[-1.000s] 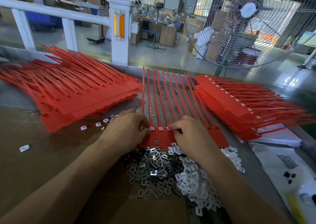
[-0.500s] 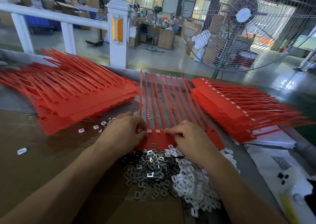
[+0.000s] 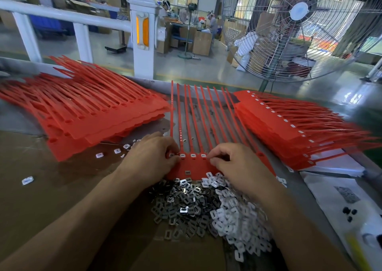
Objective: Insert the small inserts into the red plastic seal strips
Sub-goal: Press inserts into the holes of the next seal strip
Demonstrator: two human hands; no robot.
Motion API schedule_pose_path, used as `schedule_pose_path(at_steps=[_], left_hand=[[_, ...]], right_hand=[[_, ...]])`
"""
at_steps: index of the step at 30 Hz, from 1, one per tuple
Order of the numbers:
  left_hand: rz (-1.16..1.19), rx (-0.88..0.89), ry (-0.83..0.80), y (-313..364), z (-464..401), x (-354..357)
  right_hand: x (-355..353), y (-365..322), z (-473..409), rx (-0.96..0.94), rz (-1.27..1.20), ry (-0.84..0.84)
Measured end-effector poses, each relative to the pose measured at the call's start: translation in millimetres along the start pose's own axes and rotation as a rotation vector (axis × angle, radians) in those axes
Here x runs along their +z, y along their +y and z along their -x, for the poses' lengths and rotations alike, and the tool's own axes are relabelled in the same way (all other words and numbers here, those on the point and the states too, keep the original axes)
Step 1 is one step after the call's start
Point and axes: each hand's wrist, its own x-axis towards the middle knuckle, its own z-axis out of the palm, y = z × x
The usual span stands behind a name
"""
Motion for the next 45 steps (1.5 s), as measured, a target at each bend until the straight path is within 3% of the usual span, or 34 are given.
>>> schedule_pose_path(at_steps=[6,17,25,33,45], left_hand=[[0.007,0.000,0.001,-0.1,0.5,-0.2],[0.005,0.005,0.008,-0.4,-0.3,0.4],[0.002,0.008,0.018,-2.0,-0.4,1.4],[0.011,0.004,0.020,-2.8,-0.6,2.1],[0.005,-0.001,0.005,-1.5,-0.4,0.7]], right_hand=[[-10.4,0.4,2.4,0.016,0.009,-0.150],[-6.6,-4.9,5.5,0.021,0.050,-0.153],[-3.5,-1.0,2.9,0.008,-0.181,0.076],[0.6,11.8,-6.4,0.063,-0.175,0.228],[2.7,10.1,-13.6,0.002,-0.078,0.244]])
